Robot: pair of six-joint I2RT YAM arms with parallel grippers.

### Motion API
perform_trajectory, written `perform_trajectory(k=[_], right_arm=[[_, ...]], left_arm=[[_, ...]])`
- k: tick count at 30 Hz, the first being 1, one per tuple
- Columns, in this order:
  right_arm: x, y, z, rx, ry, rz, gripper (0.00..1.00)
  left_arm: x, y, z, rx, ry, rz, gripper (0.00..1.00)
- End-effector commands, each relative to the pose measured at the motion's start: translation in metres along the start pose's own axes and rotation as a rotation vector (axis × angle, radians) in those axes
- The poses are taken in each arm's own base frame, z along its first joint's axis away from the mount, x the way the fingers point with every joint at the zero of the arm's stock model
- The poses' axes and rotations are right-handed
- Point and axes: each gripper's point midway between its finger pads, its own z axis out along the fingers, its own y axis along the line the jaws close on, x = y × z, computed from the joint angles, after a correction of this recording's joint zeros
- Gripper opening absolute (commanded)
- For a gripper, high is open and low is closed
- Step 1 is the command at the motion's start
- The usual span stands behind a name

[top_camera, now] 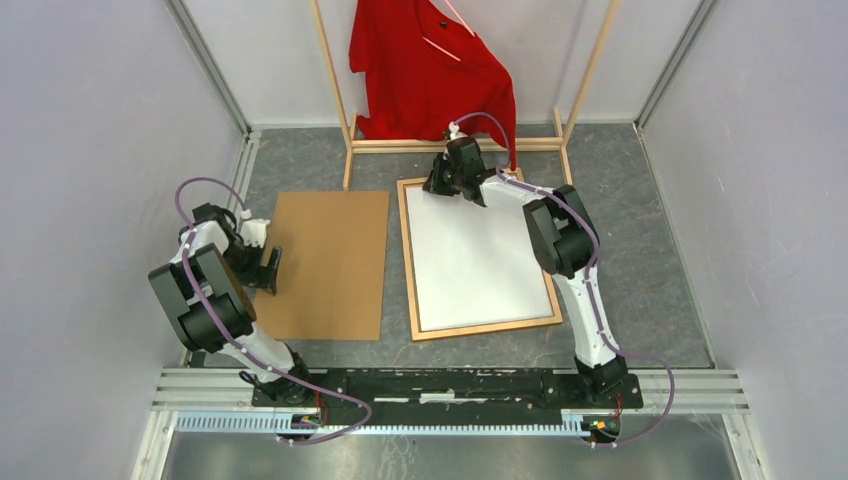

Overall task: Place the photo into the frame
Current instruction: Adjust the photo frame item on the photo frame.

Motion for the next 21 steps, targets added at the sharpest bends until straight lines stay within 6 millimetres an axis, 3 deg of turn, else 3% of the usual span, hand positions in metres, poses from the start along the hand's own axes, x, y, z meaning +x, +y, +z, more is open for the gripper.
perform_trajectory(k=[1, 4, 6, 9, 11, 15, 18, 21], right_arm=[[-0.036, 0.036, -0.026, -0.065, -0.091, -0.052, 0.30], [-0.044, 0.059, -0.043, -0.085, -0.136, -0.082, 0.36], [-0.044, 0.077, -0.057, -0.091, -0.160, -0.110, 0.47], [-0.031, 0.109, -0.081, -0.101, -0.170, -0.153, 0.55], [-0.013, 0.125, -0.094, -0.092, -0.154, -0.169, 0.61], [0.050, 0.147, -0.111, -0.063, -0.052, -0.177, 0.70], [0.099, 0.158, -0.114, -0.062, 0.036, -0.149, 0.78], [0.136, 0.171, -0.114, -0.063, 0.106, -0.148, 0.80]], left_arm=[[-0.011, 0.011, -0.007, -0.025, -0.037, 0.024, 1.00], [-0.015, 0.018, -0.013, -0.028, -0.046, 0.017, 1.00], [-0.019, 0.026, -0.020, -0.032, -0.056, 0.003, 1.00], [-0.022, 0.043, -0.032, -0.045, -0.071, -0.028, 1.00], [-0.020, 0.055, -0.035, -0.071, -0.071, -0.042, 1.00], [-0.014, 0.077, -0.032, -0.136, -0.065, -0.094, 1.00], [-0.012, 0.076, -0.019, -0.129, -0.057, -0.114, 1.00], [-0.008, 0.068, -0.006, -0.086, -0.044, -0.127, 1.00]])
